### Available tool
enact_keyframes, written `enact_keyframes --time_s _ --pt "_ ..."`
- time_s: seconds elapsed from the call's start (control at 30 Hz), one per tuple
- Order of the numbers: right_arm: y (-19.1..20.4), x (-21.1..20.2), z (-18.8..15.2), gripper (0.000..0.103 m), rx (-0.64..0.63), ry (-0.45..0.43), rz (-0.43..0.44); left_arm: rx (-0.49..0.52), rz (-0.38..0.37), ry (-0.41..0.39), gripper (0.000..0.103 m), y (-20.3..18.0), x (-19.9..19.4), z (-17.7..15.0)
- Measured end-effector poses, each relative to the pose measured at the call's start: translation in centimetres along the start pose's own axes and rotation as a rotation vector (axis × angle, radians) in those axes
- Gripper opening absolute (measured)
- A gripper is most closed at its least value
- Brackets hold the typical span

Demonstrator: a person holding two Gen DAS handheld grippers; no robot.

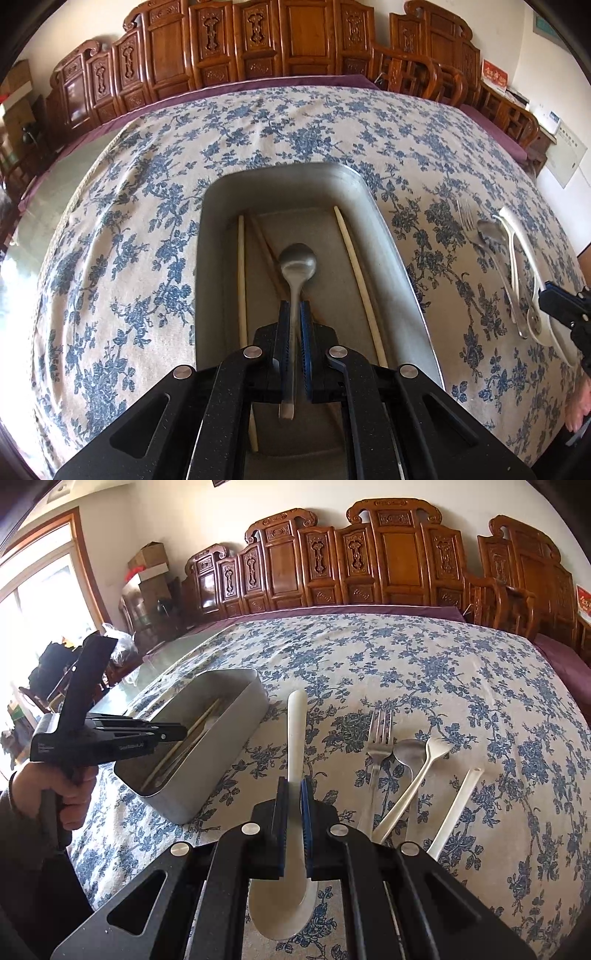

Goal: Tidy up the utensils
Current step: 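Lower the metal spoon into the grey tray with the left tool while the right tool carries its spoon, then lower the white plastic spoon into the tray and open the right tool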

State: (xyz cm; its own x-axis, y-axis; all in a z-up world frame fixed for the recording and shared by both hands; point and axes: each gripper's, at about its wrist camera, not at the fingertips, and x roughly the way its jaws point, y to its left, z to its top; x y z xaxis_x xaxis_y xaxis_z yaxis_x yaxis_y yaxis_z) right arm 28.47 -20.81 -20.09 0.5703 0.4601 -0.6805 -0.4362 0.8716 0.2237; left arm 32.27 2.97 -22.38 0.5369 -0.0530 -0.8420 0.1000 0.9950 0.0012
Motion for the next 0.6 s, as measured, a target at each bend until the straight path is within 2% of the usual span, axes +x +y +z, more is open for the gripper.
enact_keyframes --time_s 0.27,0.6 --pt "2.1 -0.1 1.7 0.008 0.002 0.006 0.015 -0.027 -0.036 -0.067 0.005 1.4 -3.0 0.4" --pt "7.0 2.3 6.4 0.009 0.023 -0.008 0.083 -0.053 -0.045 -0.113 0.005 4.2 -5.1 0.5"
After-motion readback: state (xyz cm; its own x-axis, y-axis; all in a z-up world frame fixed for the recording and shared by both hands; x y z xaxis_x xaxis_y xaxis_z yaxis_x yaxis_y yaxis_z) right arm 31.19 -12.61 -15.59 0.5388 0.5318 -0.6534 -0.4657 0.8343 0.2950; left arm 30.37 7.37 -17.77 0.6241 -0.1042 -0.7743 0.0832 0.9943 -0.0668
